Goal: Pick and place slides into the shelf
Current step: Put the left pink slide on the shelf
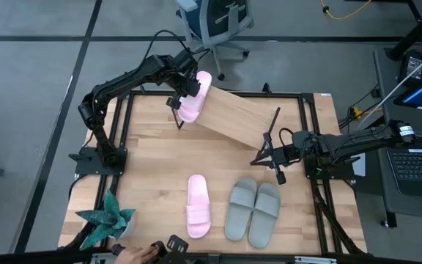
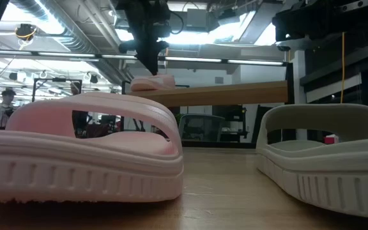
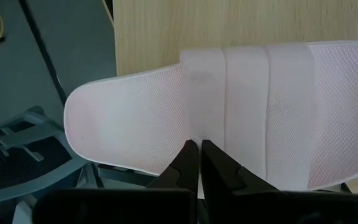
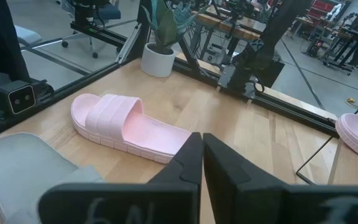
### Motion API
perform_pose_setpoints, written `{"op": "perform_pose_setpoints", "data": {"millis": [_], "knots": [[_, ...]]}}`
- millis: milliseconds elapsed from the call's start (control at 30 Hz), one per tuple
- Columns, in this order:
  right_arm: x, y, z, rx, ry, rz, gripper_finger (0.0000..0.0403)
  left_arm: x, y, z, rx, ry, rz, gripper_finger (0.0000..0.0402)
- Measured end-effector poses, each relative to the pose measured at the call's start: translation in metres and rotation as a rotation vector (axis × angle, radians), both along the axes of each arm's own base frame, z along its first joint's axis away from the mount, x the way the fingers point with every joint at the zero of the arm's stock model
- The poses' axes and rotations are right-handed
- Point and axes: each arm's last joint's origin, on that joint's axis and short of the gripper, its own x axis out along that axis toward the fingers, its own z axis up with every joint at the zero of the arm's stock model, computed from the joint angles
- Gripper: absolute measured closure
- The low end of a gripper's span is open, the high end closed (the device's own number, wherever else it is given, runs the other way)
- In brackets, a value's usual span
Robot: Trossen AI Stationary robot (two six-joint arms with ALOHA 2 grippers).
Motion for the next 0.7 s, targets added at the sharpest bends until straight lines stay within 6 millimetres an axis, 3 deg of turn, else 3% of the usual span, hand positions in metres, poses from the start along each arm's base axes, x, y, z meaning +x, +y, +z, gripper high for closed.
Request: {"op": "perform_pose_setpoints", "data": {"millis": [500, 700], "knots": [[0.0000, 0.0000, -0.0001, 0.000, 0.000, 0.000, 0.0386, 0.0010, 0.0008, 0.0006, -0.014, -0.030, 0.052, 0.0401], [0.0000, 0.0001, -0.0001, 0.000, 0.000, 0.000, 0.0386, 0.0038, 0.0030, 0.0025, 0.001, -0.073, 0.075, 0.0375]]}}
